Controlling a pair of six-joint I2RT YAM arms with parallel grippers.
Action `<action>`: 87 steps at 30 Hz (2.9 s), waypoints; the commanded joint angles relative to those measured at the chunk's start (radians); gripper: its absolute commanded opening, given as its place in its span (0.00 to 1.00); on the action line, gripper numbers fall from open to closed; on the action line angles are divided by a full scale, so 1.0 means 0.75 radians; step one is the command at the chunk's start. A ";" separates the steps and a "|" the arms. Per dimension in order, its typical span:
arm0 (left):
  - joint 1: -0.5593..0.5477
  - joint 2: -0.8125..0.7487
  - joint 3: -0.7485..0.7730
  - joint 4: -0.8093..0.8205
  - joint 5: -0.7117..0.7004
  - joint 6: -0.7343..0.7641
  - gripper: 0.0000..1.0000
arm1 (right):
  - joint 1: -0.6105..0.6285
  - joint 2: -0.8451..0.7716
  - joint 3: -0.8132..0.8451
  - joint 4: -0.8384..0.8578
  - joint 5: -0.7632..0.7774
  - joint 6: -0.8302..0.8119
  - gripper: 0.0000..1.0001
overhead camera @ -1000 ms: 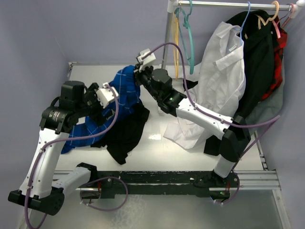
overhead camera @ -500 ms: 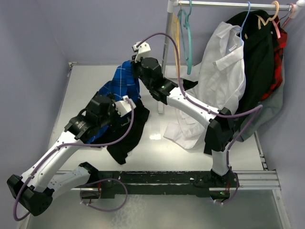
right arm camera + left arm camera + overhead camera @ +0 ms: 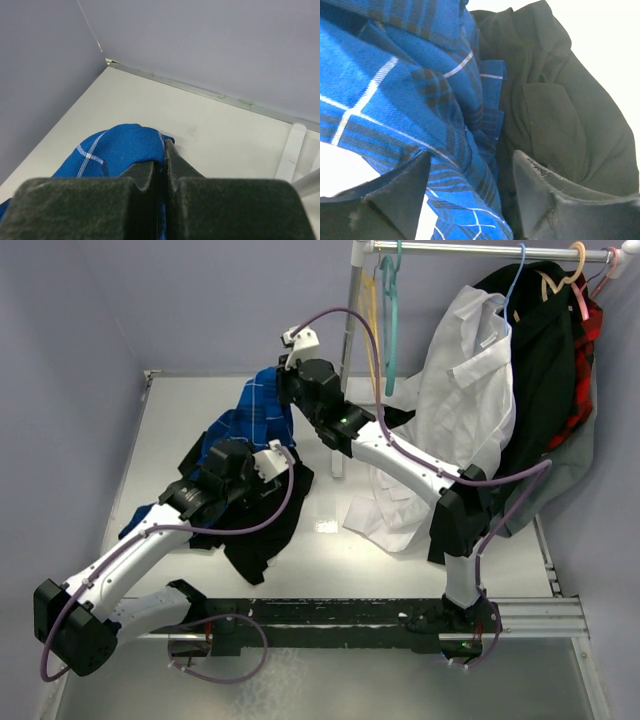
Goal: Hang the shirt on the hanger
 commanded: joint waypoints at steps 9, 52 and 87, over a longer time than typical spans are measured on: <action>0.014 -0.152 0.147 -0.086 -0.019 0.173 0.00 | -0.017 -0.190 -0.110 0.077 -0.058 0.036 0.00; 0.293 -0.460 0.432 -0.302 0.050 0.164 0.00 | 0.360 -0.723 -0.727 -0.228 -0.332 0.484 0.00; 0.920 0.085 0.074 0.274 0.364 0.036 0.00 | 0.013 -0.066 -0.361 0.038 -0.434 0.689 0.00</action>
